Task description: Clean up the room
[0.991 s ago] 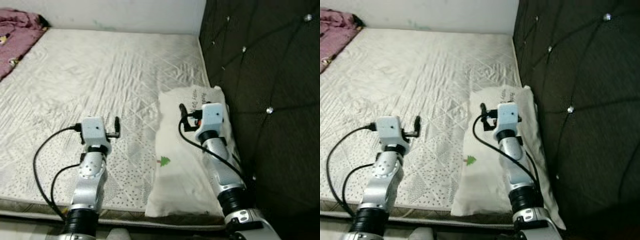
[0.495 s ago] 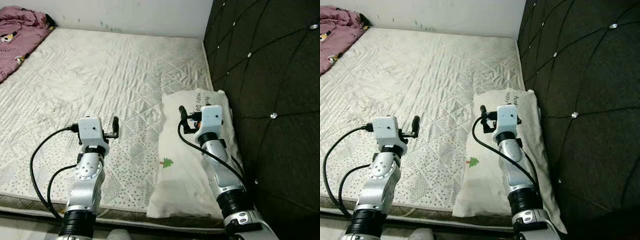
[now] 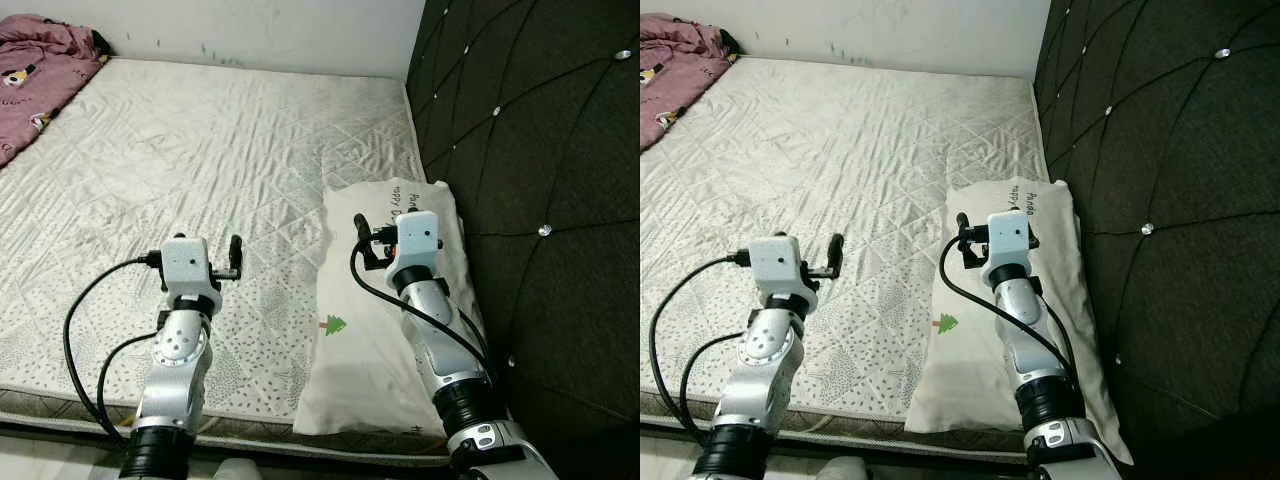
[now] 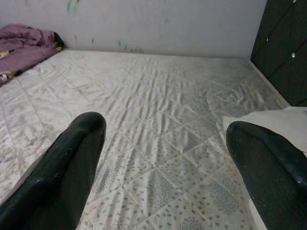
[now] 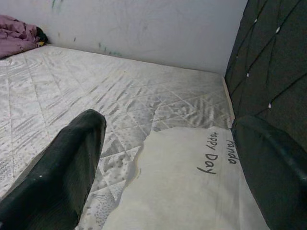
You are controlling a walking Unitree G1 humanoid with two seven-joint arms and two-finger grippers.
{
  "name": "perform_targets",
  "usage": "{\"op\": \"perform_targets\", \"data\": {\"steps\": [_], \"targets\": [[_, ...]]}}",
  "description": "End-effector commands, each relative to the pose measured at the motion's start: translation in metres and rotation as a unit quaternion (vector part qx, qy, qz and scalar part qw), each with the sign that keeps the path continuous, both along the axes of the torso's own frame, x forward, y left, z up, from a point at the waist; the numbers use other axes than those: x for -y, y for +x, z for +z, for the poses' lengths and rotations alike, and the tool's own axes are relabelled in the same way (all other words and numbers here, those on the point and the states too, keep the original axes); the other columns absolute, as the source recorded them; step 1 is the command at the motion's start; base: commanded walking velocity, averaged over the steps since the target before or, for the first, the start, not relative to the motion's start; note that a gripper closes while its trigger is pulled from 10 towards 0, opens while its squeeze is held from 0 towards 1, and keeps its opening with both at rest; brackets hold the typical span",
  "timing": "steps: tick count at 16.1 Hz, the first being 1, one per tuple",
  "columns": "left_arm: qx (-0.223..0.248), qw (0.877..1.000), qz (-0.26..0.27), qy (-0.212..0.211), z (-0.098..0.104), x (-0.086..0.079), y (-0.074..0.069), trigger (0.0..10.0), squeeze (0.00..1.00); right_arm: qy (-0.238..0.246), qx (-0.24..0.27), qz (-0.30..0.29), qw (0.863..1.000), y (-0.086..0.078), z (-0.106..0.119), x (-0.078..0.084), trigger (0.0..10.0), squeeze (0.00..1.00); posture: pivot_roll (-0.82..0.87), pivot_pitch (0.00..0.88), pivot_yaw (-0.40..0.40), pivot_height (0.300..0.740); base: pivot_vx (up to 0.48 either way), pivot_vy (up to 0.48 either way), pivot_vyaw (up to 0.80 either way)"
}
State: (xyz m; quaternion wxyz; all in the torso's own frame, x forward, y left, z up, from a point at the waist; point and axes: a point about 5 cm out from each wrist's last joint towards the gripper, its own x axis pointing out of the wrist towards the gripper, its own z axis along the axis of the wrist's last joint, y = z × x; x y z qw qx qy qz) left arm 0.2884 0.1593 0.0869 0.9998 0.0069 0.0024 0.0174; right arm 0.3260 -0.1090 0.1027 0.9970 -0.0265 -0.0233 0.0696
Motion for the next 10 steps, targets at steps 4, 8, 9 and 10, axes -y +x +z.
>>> {"op": "perform_targets", "data": {"steps": [4,8,9,10], "targets": [[0.001,1.000,-0.008,-0.004,0.0028,0.0054,0.0017,10.0,0.00,0.010,-0.010,-0.007,1.000,0.0007,-0.0019,0.0032,10.0,0.00,0.11,0.000,-0.026,0.740,0.000,0.000,0.00],[-0.001,1.000,-0.009,-0.001,0.0030,0.0051,0.0020,10.0,0.00,-0.008,-0.008,0.003,1.000,0.0011,-0.0023,-0.0005,10.0,0.00,0.12,0.000,-0.023,0.740,0.000,0.000,0.36],[0.001,1.000,-0.011,-0.001,0.0033,0.0054,0.0020,10.0,0.00,-0.001,-0.008,0.004,1.000,0.0012,-0.0021,-0.0013,10.0,0.00,0.12,0.000,-0.022,0.740,0.000,0.000,0.71],[0.000,1.000,-0.010,-0.001,0.0029,0.0049,0.0020,10.0,0.00,0.004,-0.012,-0.001,1.000,0.0022,-0.0027,-0.0007,10.0,0.00,0.12,0.000,-0.021,0.740,0.000,0.000,0.00]]}}
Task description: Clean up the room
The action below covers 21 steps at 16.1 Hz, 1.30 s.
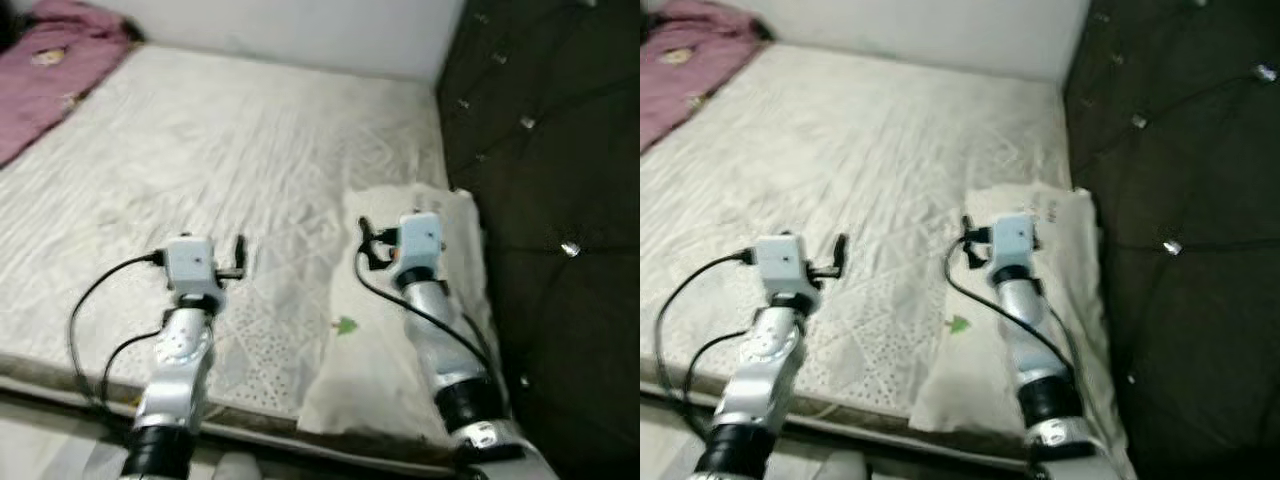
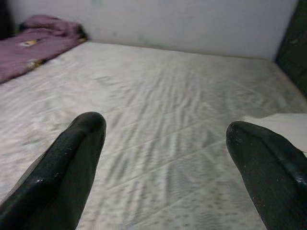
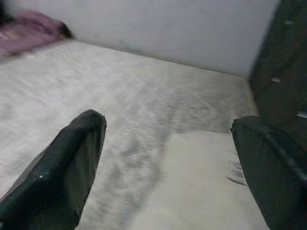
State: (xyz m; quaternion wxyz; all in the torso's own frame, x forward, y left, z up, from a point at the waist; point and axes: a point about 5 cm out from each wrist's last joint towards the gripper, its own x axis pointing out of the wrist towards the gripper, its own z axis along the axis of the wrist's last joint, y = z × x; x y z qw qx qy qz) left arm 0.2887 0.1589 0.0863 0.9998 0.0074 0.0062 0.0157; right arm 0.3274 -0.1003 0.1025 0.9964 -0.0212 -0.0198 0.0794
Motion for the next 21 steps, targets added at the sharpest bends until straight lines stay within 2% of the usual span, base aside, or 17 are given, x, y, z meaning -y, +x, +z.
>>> {"op": "perform_targets", "data": {"steps": [1,7,21], "targets": [[0.003,1.000,-0.008,-0.001,0.0035,0.0045,0.0017,10.0,0.00,-0.002,-0.008,-0.012,1.000,0.0009,-0.0026,0.0083,10.0,0.00,0.12,0.000,-0.021,0.740,0.000,0.000,0.00],[-0.002,1.000,-0.011,-0.004,0.0018,0.0051,0.0025,10.0,0.00,-0.003,-0.012,-0.017,1.000,0.0011,-0.0047,0.0109,10.0,0.00,0.12,0.000,-0.020,0.740,0.000,0.000,0.00],[-0.005,1.000,-0.007,-0.006,0.0018,0.0048,0.0045,10.0,0.00,-0.006,-0.015,-0.023,1.000,0.0045,-0.0041,0.0127,10.0,0.00,0.12,0.000,-0.025,0.740,0.000,0.423,0.00]]}}
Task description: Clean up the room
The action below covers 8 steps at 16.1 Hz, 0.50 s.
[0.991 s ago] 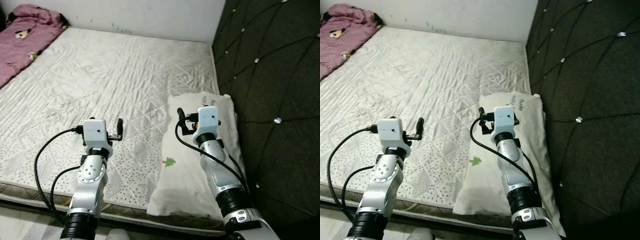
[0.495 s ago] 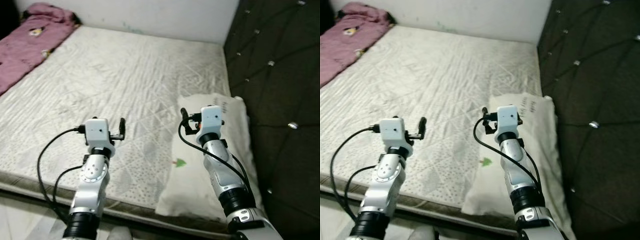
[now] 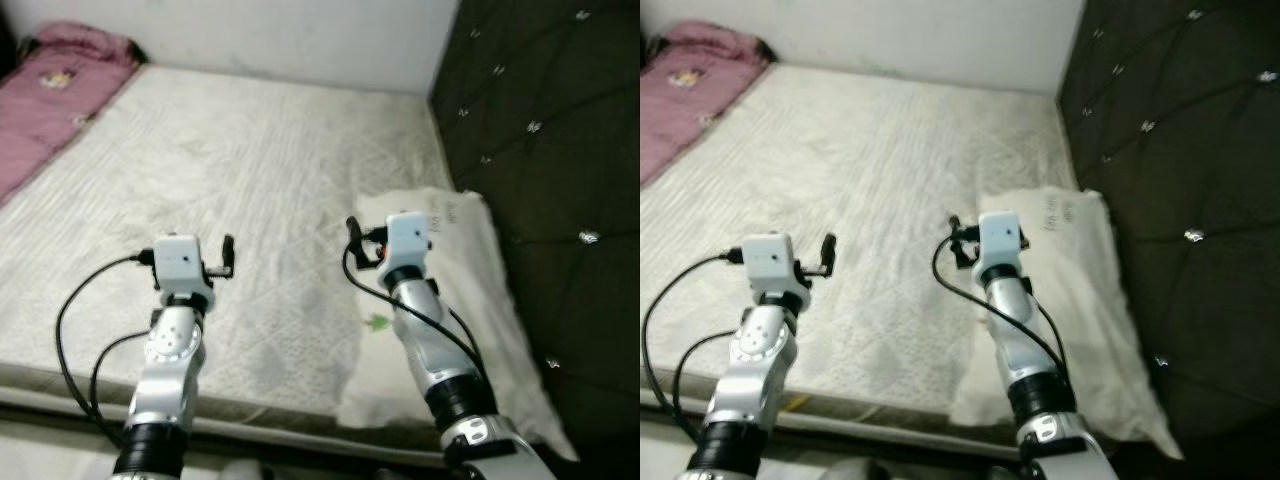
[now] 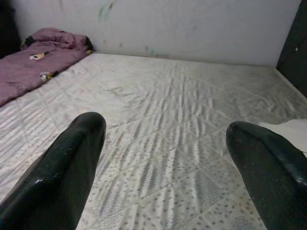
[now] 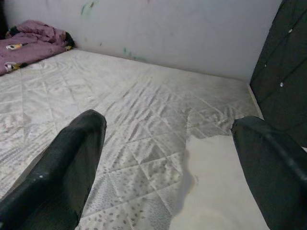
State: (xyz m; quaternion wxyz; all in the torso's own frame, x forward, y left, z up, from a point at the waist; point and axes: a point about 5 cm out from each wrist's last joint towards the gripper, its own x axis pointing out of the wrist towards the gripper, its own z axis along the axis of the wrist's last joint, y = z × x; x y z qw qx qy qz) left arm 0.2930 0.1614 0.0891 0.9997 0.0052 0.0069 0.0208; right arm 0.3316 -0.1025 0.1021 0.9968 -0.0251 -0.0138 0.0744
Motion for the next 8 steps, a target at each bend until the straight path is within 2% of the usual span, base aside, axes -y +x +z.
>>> {"op": "perform_targets", "data": {"steps": [1,8], "targets": [[-0.004,1.000,-0.012,-0.004,-0.0008,0.0076,0.0004,10.0,0.00,-0.002,-0.009,-0.018,1.000,0.0004,-0.0037,0.0106,10.0,0.00,0.12,0.000,-0.025,0.740,0.000,0.446,0.00],[-0.005,1.000,-0.010,-0.004,-0.0010,0.0080,0.0008,10.0,0.00,-0.006,-0.013,-0.016,1.000,0.0012,-0.0048,0.0107,10.0,0.00,0.12,0.000,-0.027,0.740,0.000,0.447,0.00]]}}
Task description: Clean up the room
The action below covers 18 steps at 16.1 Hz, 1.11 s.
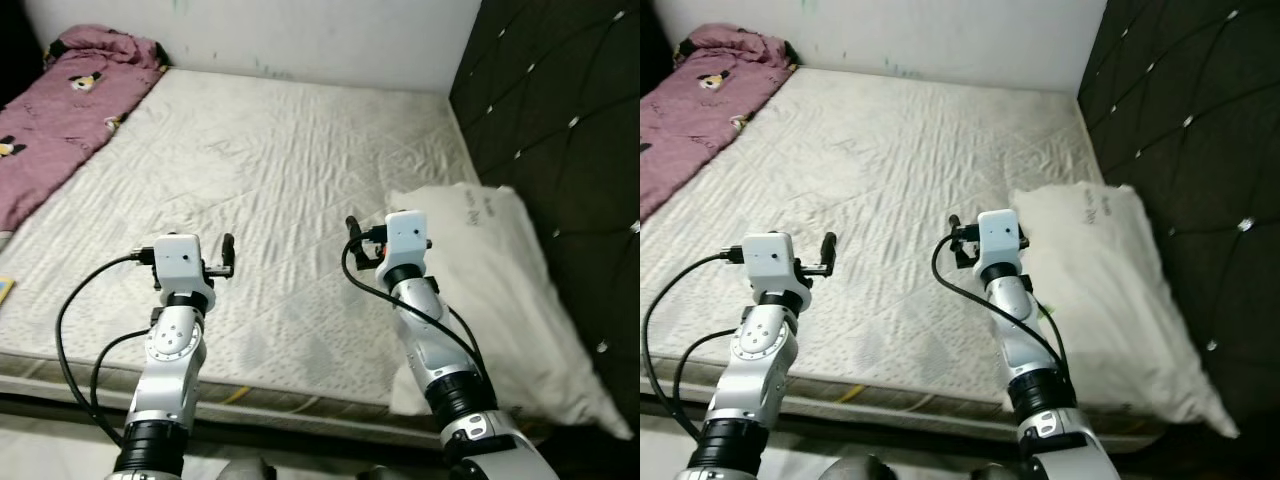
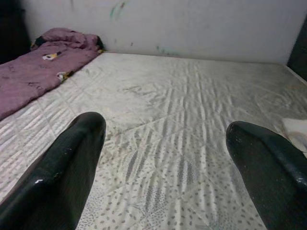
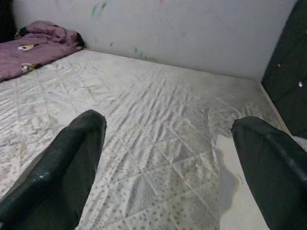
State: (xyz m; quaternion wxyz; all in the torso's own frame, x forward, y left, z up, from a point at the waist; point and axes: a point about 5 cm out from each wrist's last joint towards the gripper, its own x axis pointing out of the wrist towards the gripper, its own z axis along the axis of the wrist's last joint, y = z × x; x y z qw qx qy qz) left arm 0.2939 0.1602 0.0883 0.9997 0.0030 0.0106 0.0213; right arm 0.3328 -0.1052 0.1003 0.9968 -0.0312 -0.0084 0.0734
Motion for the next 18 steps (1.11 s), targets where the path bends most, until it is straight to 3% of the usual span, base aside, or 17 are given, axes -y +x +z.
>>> {"op": "perform_targets", "data": {"steps": [1,6,18], "targets": [[-0.002,1.000,-0.011,-0.002,-0.0004,0.0070,-0.0001,10.0,0.00,0.001,-0.011,-0.014,1.000,0.0000,-0.0038,0.0079,10.0,0.00,0.12,0.000,-0.026,0.740,0.000,0.450,0.00],[-0.004,1.000,-0.011,-0.002,-0.0008,0.0069,-0.0005,10.0,0.00,0.001,-0.014,-0.014,1.000,-0.0004,-0.0047,0.0077,10.0,0.00,0.12,0.000,-0.027,0.740,0.000,0.448,-0.69],[-0.004,1.000,-0.010,0.001,-0.0010,0.0075,0.0011,10.0,0.00,-0.005,-0.026,-0.009,1.000,0.0011,-0.0079,0.0073,10.0,0.00,0.12,0.000,-0.029,0.740,0.000,0.451,0.00]]}}
